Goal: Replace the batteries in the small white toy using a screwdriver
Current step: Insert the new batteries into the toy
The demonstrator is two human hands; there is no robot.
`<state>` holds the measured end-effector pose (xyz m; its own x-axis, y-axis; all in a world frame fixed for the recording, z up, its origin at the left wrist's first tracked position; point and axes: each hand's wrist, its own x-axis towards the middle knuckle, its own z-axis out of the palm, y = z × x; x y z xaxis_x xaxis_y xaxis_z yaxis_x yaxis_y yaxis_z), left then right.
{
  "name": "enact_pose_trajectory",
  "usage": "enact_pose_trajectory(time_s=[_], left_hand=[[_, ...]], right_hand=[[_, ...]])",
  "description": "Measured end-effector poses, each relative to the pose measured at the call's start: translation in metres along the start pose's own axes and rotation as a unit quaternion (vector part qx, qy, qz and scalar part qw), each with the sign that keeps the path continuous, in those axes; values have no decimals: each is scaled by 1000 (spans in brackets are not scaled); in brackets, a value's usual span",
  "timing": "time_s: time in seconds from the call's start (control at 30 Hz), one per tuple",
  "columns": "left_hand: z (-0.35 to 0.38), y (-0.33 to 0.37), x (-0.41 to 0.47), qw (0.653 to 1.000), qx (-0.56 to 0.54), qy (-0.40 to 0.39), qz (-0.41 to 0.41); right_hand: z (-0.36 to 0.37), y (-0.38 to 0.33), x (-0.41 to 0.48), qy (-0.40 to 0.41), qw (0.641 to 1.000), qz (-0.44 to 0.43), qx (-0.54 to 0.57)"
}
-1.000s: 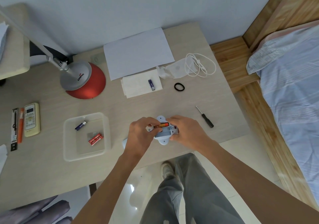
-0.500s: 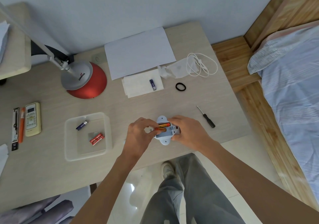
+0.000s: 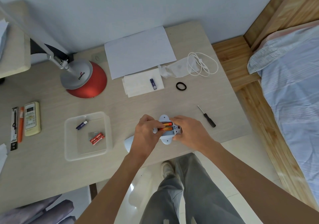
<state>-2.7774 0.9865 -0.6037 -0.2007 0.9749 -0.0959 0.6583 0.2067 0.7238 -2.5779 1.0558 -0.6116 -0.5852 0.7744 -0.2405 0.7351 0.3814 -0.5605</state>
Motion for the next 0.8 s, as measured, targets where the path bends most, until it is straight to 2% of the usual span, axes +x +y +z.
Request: enact_pose_trajectory(time_s=[0.2, 0.43, 0.63, 0.8], left_hand=[[4, -4, 4, 999, 41, -28, 19], [1, -5, 5, 999, 22, -25, 14], [-27, 7, 13, 998, -39, 37, -26], [-37, -4, 63, 998, 0, 52, -34]], right_hand=[[1, -4, 3, -4, 1000, 2, -8], [0, -4, 4, -7, 1000, 5, -13], [1, -1, 3, -12, 1000, 2, -20], [2, 0, 4, -13, 1000, 2, -9]])
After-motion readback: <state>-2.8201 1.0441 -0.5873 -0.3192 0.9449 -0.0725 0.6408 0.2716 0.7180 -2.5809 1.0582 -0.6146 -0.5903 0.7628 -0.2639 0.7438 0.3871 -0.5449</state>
